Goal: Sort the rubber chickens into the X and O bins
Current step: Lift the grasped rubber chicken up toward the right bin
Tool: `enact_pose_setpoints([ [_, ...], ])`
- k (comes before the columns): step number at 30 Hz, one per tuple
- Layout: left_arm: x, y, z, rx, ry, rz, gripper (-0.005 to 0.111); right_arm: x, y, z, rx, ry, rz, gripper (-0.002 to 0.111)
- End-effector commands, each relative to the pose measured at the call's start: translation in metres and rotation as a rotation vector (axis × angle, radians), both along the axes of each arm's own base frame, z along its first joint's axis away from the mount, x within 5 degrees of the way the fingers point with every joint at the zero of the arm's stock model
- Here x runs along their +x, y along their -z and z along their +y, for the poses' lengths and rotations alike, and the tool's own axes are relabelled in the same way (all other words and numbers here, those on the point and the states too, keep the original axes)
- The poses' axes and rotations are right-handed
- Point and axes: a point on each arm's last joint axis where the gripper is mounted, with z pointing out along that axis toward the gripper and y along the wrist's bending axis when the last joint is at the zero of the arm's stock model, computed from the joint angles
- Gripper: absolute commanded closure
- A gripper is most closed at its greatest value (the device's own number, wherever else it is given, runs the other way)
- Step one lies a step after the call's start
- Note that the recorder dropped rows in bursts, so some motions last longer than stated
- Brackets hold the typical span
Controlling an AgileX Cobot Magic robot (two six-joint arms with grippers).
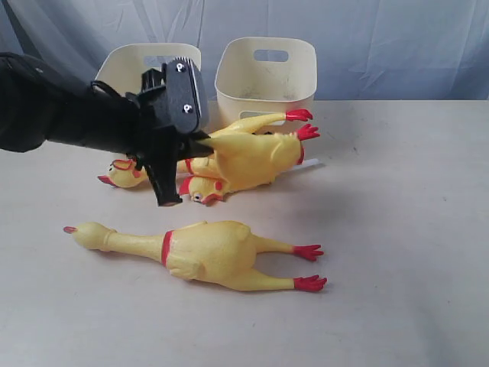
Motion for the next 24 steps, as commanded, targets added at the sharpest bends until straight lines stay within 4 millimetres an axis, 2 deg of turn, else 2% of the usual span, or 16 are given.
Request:
enact_pose_setpoints([
  [1,0.007,-0.03,0.0,-0.226,-0.211,0.014,0.107,0.0,-0.001,0.0,0.002,0.002,-0.014,0.109],
  [9,0.022,-0.056,-0.008,-0.478,-0.323,0.079,0.107,0.0,-0.001,0.0,0.002,0.002,-0.014,0.109],
  [12,0.029,-0.061,-0.012,-0.523,-0.334,0.096,0.107,0.0,-0.001,0.0,0.002,0.002,-0.014,0.109],
  [16,0.036,-0.065,-0.02,-0.597,-0.331,0.153,0.107,0.0,-0.001,0.0,0.002,0.002,-0.014,0.109],
  [24,0.055,-0.065,-0.029,-0.611,-0.332,0.145,0.107,0.0,-0.001,0.0,0.002,0.002,-0.014,0.109],
])
